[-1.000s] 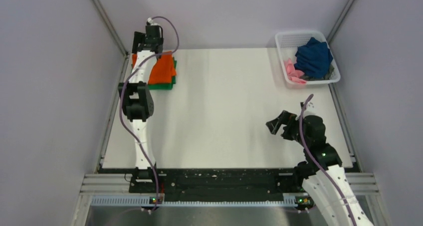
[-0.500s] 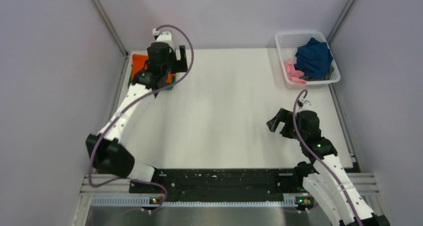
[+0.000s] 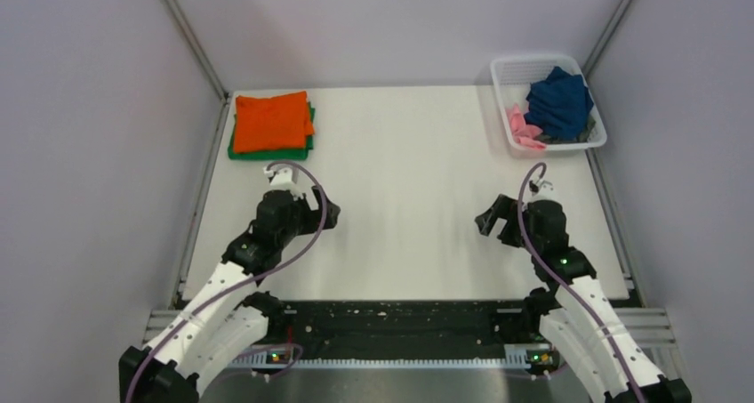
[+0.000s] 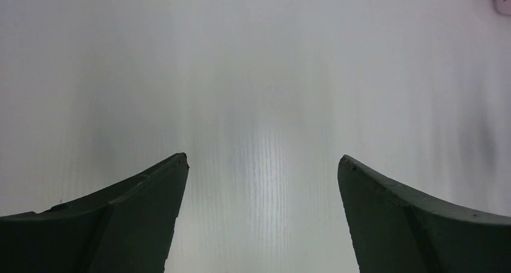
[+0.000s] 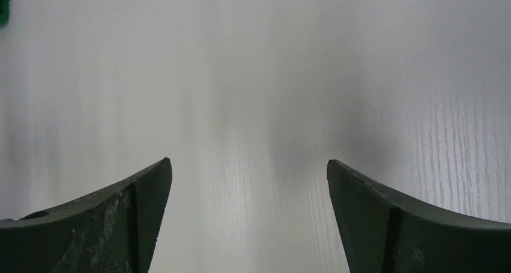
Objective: Fold and stack the t-shirts
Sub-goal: Reset both arms
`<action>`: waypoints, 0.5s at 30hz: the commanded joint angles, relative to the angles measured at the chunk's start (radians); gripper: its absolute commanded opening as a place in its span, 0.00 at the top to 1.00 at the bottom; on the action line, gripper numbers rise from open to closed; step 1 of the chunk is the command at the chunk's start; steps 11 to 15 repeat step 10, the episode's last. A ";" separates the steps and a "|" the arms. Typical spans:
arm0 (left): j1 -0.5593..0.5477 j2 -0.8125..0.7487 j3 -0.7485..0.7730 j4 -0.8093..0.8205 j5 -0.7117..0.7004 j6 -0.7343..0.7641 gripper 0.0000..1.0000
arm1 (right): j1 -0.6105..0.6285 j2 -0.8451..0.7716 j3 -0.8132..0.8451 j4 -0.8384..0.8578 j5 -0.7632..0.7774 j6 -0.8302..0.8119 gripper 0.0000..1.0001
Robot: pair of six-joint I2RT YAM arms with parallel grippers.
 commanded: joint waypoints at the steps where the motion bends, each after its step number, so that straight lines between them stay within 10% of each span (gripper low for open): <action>1: -0.007 -0.017 -0.054 0.190 0.042 -0.082 0.01 | 0.007 -0.009 -0.032 0.074 0.008 0.017 0.01; 15: -0.007 0.038 -0.102 0.244 0.042 -0.110 0.01 | 0.007 -0.052 -0.068 0.099 -0.005 0.012 0.01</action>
